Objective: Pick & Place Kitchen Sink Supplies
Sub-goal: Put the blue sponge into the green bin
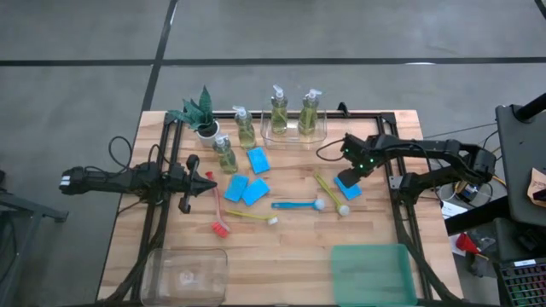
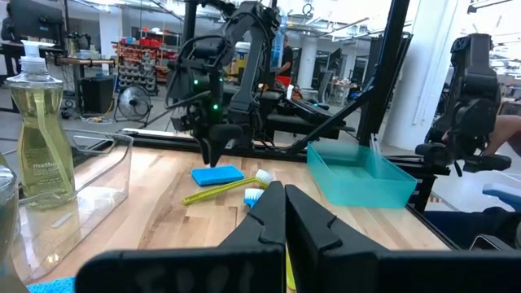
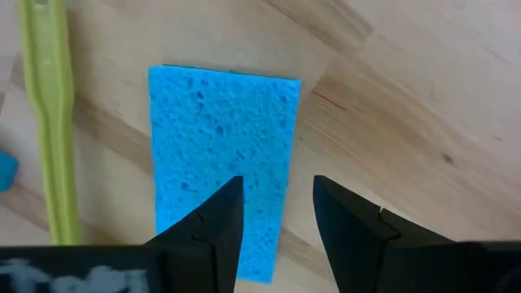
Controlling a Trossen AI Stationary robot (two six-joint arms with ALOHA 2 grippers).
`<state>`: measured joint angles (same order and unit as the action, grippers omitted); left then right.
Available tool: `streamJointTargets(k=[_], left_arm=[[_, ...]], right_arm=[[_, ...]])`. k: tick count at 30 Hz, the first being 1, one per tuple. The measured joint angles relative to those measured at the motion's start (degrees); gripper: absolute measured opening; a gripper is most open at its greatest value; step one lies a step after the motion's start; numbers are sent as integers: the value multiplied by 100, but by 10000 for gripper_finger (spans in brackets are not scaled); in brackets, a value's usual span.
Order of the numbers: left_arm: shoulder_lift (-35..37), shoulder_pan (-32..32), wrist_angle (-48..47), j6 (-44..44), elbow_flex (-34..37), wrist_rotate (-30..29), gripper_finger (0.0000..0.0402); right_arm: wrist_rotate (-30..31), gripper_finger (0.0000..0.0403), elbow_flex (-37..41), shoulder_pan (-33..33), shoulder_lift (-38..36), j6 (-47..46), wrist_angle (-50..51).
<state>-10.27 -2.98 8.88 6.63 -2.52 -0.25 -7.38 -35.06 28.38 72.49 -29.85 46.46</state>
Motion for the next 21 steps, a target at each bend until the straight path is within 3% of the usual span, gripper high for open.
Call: streamJointTargets(k=[12,21], left_arm=[[-2,1,0,1,0,0,0],[1,2,0,0,0,0,0]], right_arm=[[-35,127,479,0,0,12,-704],[-60,19,472,-2,0,185,-808]])
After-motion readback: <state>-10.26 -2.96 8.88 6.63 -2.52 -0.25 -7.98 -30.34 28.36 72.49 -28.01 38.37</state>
